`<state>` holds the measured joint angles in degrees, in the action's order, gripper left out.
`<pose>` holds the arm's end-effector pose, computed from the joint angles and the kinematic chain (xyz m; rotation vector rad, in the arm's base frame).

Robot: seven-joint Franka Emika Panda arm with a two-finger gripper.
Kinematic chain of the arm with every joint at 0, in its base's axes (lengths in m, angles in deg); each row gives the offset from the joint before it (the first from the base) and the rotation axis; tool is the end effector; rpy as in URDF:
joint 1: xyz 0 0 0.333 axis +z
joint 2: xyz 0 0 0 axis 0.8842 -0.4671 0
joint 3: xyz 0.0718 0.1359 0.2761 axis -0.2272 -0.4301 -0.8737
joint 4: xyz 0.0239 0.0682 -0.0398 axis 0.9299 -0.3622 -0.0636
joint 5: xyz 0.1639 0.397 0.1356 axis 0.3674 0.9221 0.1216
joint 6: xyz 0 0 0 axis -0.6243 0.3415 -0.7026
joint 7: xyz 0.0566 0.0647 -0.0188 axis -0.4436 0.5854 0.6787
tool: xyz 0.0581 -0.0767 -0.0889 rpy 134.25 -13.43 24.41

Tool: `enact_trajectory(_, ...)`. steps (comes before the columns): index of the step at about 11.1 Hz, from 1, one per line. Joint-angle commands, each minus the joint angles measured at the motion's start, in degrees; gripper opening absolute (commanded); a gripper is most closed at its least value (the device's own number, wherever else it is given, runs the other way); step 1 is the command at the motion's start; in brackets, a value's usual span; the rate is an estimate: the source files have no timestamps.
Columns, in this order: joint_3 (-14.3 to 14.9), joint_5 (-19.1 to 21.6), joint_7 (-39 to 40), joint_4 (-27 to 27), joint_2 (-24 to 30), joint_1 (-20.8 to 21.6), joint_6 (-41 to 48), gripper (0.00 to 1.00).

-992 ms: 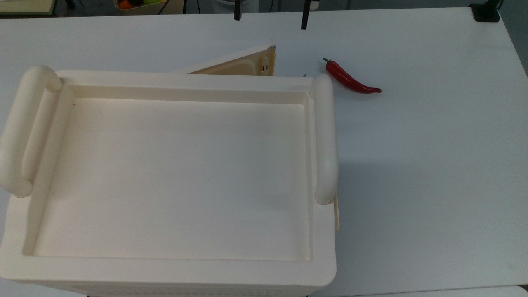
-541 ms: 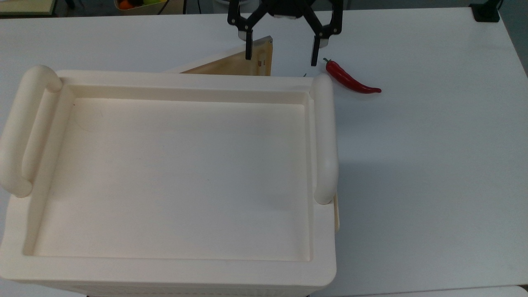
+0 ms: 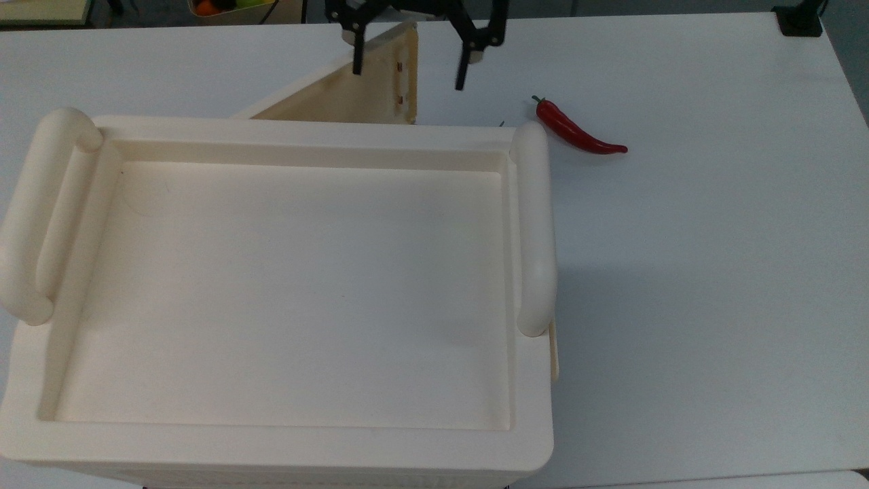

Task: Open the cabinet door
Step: 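Release the door and raise the gripper away from the cabinet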

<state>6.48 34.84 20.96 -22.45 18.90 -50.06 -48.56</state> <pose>0.6955 0.1385 0.6566 2.9297 0.0226 0.7014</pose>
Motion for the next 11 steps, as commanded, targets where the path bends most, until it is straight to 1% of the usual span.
enact_trajectory(1,0.3,1.0,10.8,-0.4,3.4,-2.0,10.8,1.0)
enact_trajectory(4,0.1,1.7,11.1,-1.4,3.3,-2.0,11.8,1.0)
enact_trajectory(8,0.1,8.5,11.3,-6.8,3.4,-2.8,13.7,1.0)
enact_trajectory(10,0.1,10.4,11.4,-9.6,4.0,-3.9,14.5,1.0)
enact_trajectory(11,0.1,10.5,11.6,-10.5,4.1,-5.0,16.0,1.0)
